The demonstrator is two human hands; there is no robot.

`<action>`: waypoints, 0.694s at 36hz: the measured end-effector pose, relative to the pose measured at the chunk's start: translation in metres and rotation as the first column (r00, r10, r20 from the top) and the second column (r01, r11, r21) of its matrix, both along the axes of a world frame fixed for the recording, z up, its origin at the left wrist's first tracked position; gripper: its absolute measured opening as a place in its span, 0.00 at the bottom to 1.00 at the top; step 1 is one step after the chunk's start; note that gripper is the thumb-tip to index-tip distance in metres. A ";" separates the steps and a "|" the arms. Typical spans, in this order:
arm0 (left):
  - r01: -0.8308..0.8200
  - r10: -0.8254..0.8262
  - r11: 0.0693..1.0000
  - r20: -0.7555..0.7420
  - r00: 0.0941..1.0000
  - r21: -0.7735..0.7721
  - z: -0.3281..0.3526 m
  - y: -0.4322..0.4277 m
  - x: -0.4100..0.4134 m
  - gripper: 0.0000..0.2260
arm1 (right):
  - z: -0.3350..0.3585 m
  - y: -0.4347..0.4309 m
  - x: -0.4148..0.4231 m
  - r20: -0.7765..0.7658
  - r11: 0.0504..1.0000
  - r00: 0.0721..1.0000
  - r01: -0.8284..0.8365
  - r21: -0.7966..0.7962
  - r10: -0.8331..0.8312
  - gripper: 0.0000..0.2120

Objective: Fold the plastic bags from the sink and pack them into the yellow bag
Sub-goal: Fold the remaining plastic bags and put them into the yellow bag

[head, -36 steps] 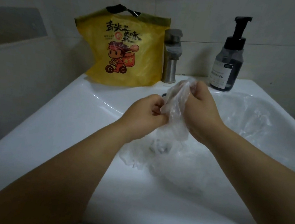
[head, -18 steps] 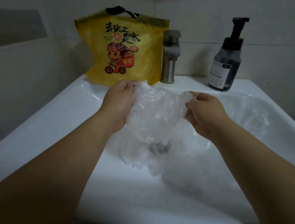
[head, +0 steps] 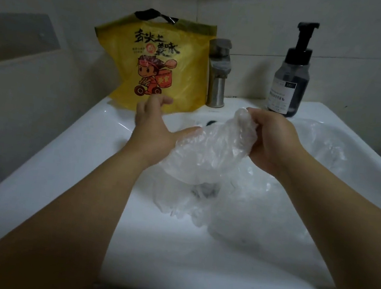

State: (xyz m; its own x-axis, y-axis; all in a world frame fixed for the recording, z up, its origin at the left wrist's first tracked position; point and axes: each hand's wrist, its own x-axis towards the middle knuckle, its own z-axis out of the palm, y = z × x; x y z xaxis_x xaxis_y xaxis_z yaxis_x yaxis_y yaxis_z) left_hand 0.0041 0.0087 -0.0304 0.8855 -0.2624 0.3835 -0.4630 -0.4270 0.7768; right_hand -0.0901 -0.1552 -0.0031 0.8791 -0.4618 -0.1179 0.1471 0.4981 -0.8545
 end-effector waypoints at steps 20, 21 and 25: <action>0.314 -0.513 0.837 -0.446 0.733 -0.447 -0.003 -0.021 -0.013 0.10 | 0.001 0.017 0.006 0.093 0.982 0.987 -0.116 -0.148 0.130 0.08; 0.326 -0.512 0.842 -0.450 0.731 -0.429 -0.004 -0.022 -0.014 0.09 | 0.001 0.017 0.006 0.095 0.980 0.985 -0.132 -0.148 0.147 0.07; 0.338 -0.503 0.849 -0.425 0.752 -0.406 -0.004 -0.019 -0.013 0.02 | 0.003 0.015 0.003 0.111 0.984 0.984 -0.124 -0.126 0.139 0.07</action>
State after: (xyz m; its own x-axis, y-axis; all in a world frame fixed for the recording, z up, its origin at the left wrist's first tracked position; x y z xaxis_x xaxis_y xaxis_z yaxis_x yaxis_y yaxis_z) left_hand -0.0085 -0.0099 -0.0346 0.7942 -0.6063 0.0403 -0.0535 -0.0038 0.9986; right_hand -0.0871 -0.1404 0.0004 0.9375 -0.3456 0.0396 0.1910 0.4161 -0.8890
